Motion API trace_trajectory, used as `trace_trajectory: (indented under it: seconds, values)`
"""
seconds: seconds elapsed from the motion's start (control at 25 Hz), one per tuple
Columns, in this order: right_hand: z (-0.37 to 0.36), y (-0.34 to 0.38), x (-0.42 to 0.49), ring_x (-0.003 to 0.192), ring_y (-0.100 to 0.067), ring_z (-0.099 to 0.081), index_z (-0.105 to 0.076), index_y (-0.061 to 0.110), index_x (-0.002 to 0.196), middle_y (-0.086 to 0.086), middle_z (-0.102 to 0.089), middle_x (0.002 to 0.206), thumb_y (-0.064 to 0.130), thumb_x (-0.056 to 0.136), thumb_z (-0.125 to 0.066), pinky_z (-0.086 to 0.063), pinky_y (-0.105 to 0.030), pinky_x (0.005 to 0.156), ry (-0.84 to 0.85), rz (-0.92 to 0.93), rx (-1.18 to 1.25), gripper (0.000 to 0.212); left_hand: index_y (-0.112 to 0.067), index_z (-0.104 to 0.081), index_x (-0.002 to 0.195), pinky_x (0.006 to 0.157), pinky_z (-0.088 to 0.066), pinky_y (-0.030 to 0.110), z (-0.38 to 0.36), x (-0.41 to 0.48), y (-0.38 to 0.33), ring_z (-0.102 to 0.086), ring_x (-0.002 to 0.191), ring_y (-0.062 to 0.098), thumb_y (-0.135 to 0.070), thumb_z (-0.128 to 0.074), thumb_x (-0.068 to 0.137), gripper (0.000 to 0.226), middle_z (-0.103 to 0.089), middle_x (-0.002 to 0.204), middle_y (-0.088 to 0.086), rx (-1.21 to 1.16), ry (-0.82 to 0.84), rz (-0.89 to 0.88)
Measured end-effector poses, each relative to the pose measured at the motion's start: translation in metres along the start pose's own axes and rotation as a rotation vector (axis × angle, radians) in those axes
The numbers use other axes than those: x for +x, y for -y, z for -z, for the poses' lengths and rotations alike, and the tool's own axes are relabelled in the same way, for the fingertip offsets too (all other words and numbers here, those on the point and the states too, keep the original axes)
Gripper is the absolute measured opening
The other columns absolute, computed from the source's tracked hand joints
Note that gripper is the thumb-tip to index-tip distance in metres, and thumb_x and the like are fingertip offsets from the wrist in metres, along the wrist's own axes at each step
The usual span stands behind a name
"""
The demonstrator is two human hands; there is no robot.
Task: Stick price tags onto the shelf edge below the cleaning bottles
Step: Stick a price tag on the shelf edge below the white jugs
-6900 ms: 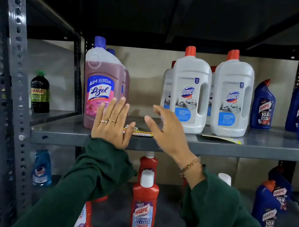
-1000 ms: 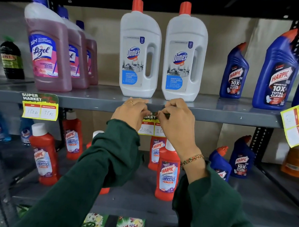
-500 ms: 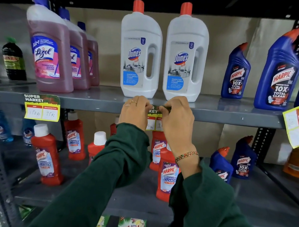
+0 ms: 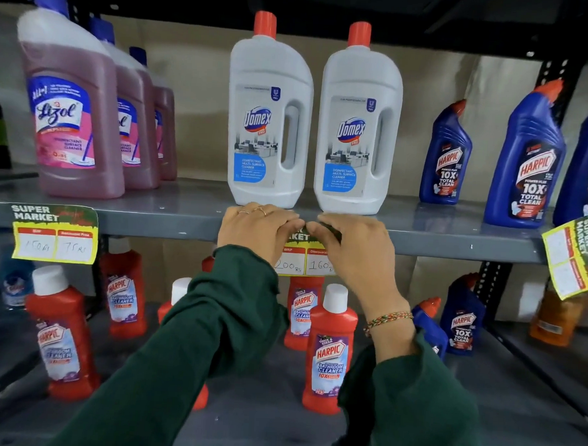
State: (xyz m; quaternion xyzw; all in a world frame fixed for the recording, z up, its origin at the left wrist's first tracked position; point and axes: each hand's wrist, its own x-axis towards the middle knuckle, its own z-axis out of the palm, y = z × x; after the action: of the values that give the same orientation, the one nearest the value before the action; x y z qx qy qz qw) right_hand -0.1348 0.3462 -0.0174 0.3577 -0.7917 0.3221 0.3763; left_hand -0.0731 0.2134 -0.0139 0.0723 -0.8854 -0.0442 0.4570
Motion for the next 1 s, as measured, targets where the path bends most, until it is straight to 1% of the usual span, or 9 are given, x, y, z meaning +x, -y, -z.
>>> trace_trajectory:
  seconds: [0.16, 0.32, 0.44, 0.56, 0.64, 0.68, 0.8, 0.88, 1.0]
  values:
    - [0.007, -0.009, 0.005, 0.09, -0.024, -0.065, -0.067, 0.021, 0.099, -0.006, -0.074, 0.096, 0.03, 0.087, -0.057, -0.052, -0.036, 0.077, 0.095, -0.019, 0.083, 0.018, -0.024, -0.064, 0.106, 0.084, -0.028, 0.032, 0.008, 0.005, 0.011, -0.056, 0.096, 0.026, -0.03, -0.044, 0.095, 0.023, -0.071, 0.107, 0.003, -0.083, 0.107, 0.005]
    - [0.01, -0.014, 0.002, 0.102, -0.023, -0.061, -0.06, 0.014, 0.111, -0.009, -0.069, 0.111, 0.013, 0.09, -0.052, -0.046, -0.029, 0.083, 0.166, 0.051, 0.042, 0.023, -0.023, -0.06, 0.111, 0.08, -0.029, 0.029, 0.01, 0.004, 0.021, -0.057, 0.096, 0.028, -0.018, -0.043, 0.096, 0.024, -0.071, 0.105, 0.005, -0.141, 0.117, -0.06]
    - [0.008, -0.017, 0.004, 0.104, -0.024, -0.059, -0.056, 0.016, 0.114, -0.008, -0.068, 0.113, 0.008, 0.086, -0.058, -0.05, -0.039, 0.091, 0.225, 0.096, -0.006, 0.029, -0.021, -0.06, 0.112, 0.086, -0.034, 0.034, 0.01, 0.002, 0.024, -0.057, 0.101, 0.032, -0.004, -0.043, 0.093, 0.03, -0.07, 0.109, 0.008, -0.154, 0.102, -0.105]
    - [0.007, -0.021, 0.005, 0.102, -0.024, -0.06, -0.056, 0.015, 0.112, -0.009, -0.068, 0.111, 0.006, 0.085, -0.057, -0.051, -0.046, 0.09, 0.242, 0.159, -0.02, 0.028, -0.016, -0.061, 0.108, 0.092, -0.038, 0.04, 0.011, -0.002, 0.019, -0.057, 0.099, 0.035, -0.001, -0.039, 0.09, 0.033, -0.07, 0.106, 0.013, -0.184, 0.087, -0.094]
    - [0.014, -0.023, 0.004, 0.106, -0.021, -0.057, -0.057, 0.012, 0.113, -0.011, -0.065, 0.116, 0.0, 0.088, -0.046, -0.049, -0.037, 0.095, 0.231, 0.095, 0.135, 0.031, -0.015, -0.062, 0.102, 0.086, -0.046, 0.04, 0.012, 0.0, 0.011, -0.058, 0.091, 0.035, -0.01, -0.032, 0.085, 0.035, -0.07, 0.099, 0.018, -0.233, 0.021, 0.008]
    - [0.021, -0.024, 0.004, 0.108, -0.017, -0.055, -0.058, 0.011, 0.114, -0.01, -0.063, 0.119, -0.003, 0.089, -0.041, -0.046, -0.027, 0.096, 0.221, 0.031, 0.26, 0.033, -0.014, -0.062, 0.099, 0.083, -0.047, 0.041, 0.012, 0.002, 0.003, -0.058, 0.087, 0.036, -0.014, -0.031, 0.081, 0.036, -0.07, 0.095, 0.02, -0.216, -0.038, 0.052]
    - [0.045, -0.04, 0.0, 0.108, -0.007, -0.051, -0.06, 0.012, 0.112, -0.007, -0.063, 0.12, -0.003, 0.089, -0.041, -0.038, -0.005, 0.089, 0.09, -0.051, 0.48, 0.033, -0.01, -0.064, 0.092, 0.093, -0.041, 0.046, -0.004, 0.008, -0.043, -0.062, 0.084, 0.035, -0.022, -0.026, 0.075, 0.044, -0.073, 0.085, 0.019, -0.036, -0.168, -0.021]
    - [0.062, -0.064, -0.005, 0.106, -0.014, -0.057, -0.061, 0.011, 0.11, -0.009, -0.066, 0.116, -0.006, 0.085, -0.045, -0.042, -0.012, 0.091, -0.028, -0.017, 0.431, 0.034, -0.01, -0.065, 0.09, 0.096, -0.04, 0.047, -0.018, 0.015, -0.086, -0.065, 0.083, 0.032, -0.025, -0.027, 0.075, 0.043, -0.074, 0.082, 0.016, -0.029, -0.184, -0.092]
    - [0.096, -0.121, -0.016, 0.114, -0.026, -0.054, -0.062, 0.007, 0.106, -0.013, -0.066, 0.113, -0.01, 0.075, -0.044, -0.036, -0.025, 0.101, -0.283, -0.048, 0.228, 0.039, -0.008, -0.064, 0.087, 0.081, -0.049, 0.04, -0.051, 0.029, -0.155, -0.065, 0.074, 0.033, -0.027, -0.031, 0.079, 0.039, -0.073, 0.076, 0.017, -0.036, -0.098, -0.189]
